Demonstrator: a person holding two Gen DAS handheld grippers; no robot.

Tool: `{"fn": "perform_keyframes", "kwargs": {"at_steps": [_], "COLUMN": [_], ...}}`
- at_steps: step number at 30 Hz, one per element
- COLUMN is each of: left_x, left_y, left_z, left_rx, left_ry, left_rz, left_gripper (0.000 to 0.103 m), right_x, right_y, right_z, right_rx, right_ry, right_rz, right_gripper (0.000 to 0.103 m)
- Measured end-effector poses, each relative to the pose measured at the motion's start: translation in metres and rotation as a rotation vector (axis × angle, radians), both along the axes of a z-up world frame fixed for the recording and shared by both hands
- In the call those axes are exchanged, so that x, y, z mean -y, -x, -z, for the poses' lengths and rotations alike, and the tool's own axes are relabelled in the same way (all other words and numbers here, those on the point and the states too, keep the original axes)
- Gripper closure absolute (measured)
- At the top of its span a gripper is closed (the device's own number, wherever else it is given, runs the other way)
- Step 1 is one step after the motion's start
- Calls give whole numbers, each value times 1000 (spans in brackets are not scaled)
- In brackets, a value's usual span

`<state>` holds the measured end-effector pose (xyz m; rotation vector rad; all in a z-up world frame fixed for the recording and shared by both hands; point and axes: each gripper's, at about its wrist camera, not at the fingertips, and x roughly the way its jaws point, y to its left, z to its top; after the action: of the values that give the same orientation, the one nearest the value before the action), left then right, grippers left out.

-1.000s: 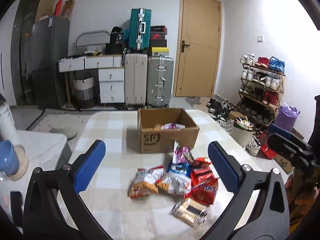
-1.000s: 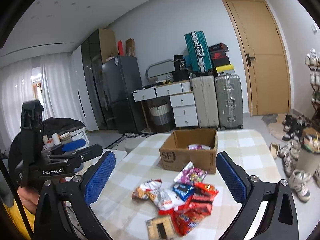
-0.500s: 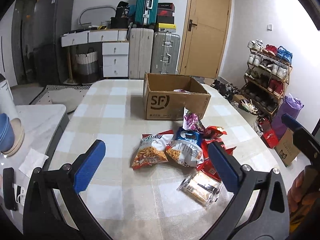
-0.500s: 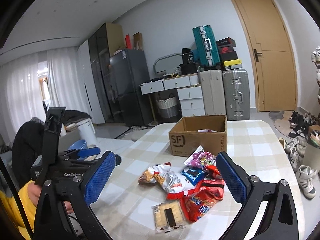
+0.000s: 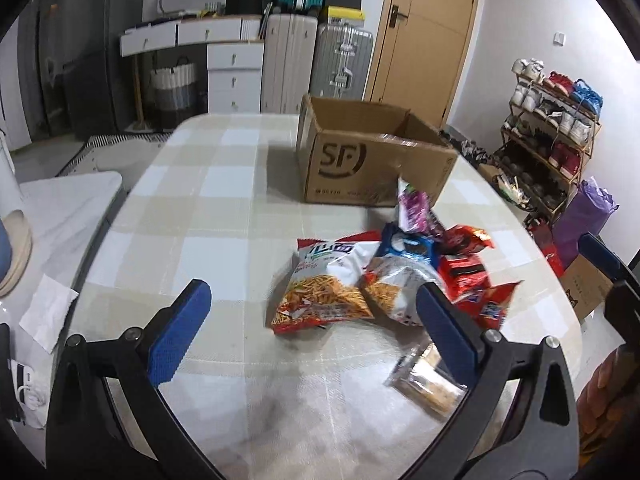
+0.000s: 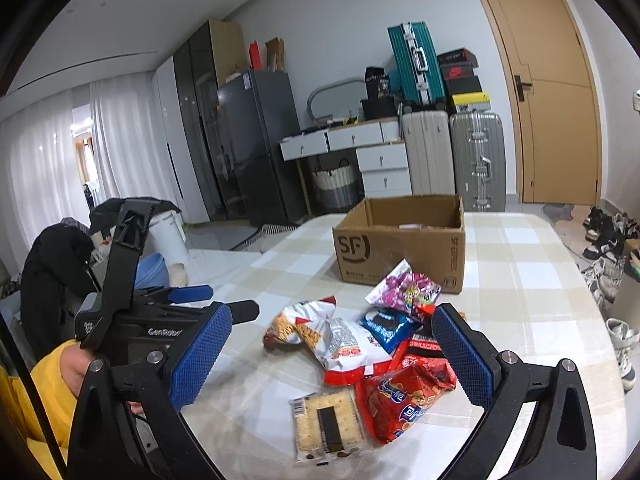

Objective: Organize snacks
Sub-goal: 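Grasp the red-and-white noodle snack bag with the left gripper while the right grasps a white red-topped chip bag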

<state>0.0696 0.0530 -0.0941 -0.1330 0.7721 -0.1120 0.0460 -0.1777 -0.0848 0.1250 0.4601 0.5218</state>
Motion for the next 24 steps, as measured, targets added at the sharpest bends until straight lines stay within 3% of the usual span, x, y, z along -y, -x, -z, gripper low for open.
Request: {"fn": "perform_keyframes", "kwargs": {"at_steps": [6,13,20,23,24], "left_x": [-5,-13,-20,-24,-23], "left_y": [-49,-93,-106,-110,-111], "left_z": [35,71,90,94,94], "left_rx": [-96,-203,-219,-217,-216], "left_ry": [36,143,236,279,282], "left_rz": [6,18,48,66,78], "left_gripper": [1,1,1,5,13], "right_x": [-3,-7,-13,-17,-18], "right_y": [-23,-46,-64,-68,-69], "right_z": [15,27,35,36,37], "right_rx": [-43,-88,-126,-139,-142], "right_ry": [5,6,14,17,17], "right_rz": [-18,-35,-54,-59,-60], "right_gripper": [1,1,1,1,1]}}
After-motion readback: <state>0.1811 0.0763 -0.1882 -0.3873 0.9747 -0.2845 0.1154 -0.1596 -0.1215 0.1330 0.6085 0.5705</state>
